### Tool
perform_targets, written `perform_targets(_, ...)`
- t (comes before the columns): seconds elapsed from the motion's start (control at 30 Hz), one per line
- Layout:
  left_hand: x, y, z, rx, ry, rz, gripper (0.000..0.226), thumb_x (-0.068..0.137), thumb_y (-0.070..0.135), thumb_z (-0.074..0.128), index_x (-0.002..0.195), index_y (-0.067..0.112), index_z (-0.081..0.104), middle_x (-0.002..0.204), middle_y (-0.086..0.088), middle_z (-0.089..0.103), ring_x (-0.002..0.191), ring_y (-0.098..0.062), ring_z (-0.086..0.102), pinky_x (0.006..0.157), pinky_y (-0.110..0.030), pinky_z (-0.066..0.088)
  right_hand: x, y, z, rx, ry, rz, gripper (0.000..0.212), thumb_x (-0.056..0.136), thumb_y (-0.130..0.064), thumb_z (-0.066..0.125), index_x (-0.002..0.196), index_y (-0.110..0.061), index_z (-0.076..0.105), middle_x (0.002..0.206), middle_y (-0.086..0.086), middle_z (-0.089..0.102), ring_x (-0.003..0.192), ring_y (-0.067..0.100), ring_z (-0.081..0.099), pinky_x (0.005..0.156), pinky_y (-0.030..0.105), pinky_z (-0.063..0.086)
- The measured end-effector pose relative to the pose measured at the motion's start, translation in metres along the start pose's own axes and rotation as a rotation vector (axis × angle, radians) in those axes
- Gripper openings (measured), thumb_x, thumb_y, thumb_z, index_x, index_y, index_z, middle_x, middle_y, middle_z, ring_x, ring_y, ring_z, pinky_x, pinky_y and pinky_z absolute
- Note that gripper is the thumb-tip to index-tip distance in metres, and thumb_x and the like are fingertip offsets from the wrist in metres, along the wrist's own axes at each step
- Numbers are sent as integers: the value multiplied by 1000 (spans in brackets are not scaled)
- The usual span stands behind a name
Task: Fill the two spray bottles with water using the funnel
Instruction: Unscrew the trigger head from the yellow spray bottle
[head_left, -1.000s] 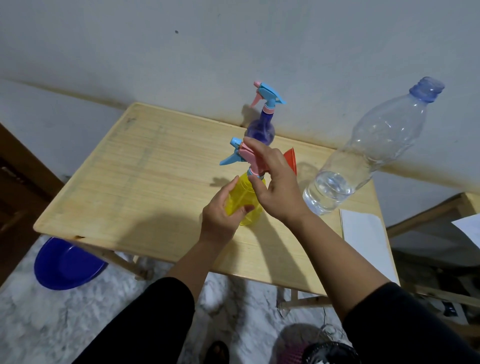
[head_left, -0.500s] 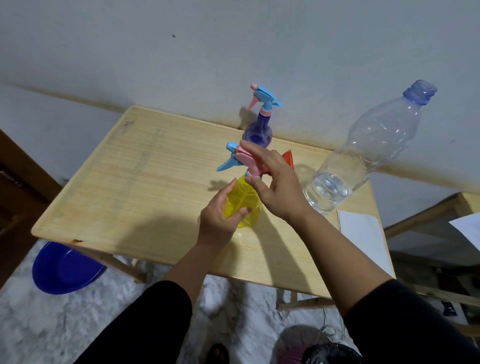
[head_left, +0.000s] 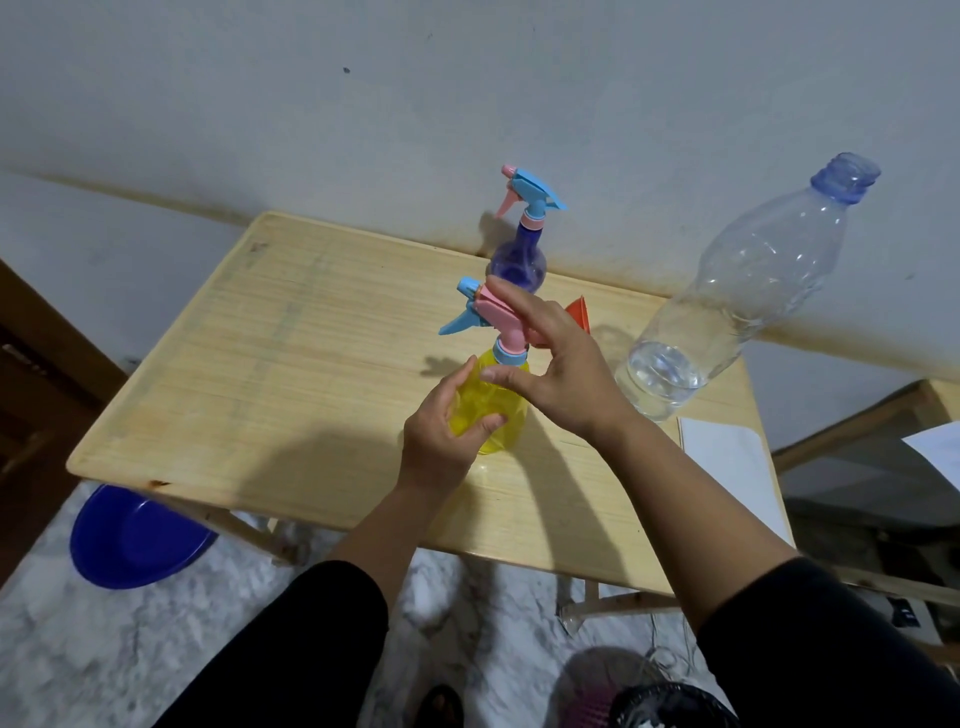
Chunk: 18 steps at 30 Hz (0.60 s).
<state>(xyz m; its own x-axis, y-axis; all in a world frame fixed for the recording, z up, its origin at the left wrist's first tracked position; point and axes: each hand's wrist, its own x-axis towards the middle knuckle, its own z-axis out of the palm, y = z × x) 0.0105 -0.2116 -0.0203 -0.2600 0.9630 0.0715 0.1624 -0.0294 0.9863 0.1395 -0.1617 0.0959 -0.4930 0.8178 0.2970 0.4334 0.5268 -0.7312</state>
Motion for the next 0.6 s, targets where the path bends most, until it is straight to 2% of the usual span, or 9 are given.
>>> perform_targets(0.07,0,0,0,13,6,-4,67,67,43,71,130,43,47,121,27,56,116,7,52,97,-21,42,1,0,2,22,18,7,69,79,-8,73,138,-27,44,129,-16,54,112,7,54,95,29,48)
perform_targets(0.2,0,2,0,25,7,-9,66,68,40,72,129,44,48,119,27,56,113,9,52,96,-19,41,4,0,-2,75,-56,37,67,85,0,62,142,-28,38,140,-11,48,127,7,48,102,28,45)
perform_targets(0.3,0,2,0,19,12,-8,66,66,44,72,128,44,49,118,28,56,114,10,51,96,-18,41,3,-1,-4,75,-54,31,69,82,-8,71,141,-25,41,140,-12,49,127,3,47,103,27,45)
perform_targets(0.37,-1,3,0,21,12,-10,67,64,48,71,128,46,48,116,31,56,112,11,51,95,-16,41,5,-2,-4,77,-45,31,67,82,-4,69,140,-25,42,138,-12,51,124,2,50,102,30,46)
perform_targets(0.47,-1,5,0,28,4,-12,68,67,40,72,131,39,48,121,23,58,112,11,51,95,-16,40,7,-2,-6,82,-95,48,68,86,0,61,143,-28,38,139,-14,48,124,2,50,103,29,45)
perform_targets(0.6,-1,8,0,28,2,-13,69,65,43,72,130,33,51,125,17,59,115,7,52,98,-20,42,5,0,-7,9,-63,5,74,78,-12,74,141,-28,39,135,-15,51,117,1,48,99,30,46)
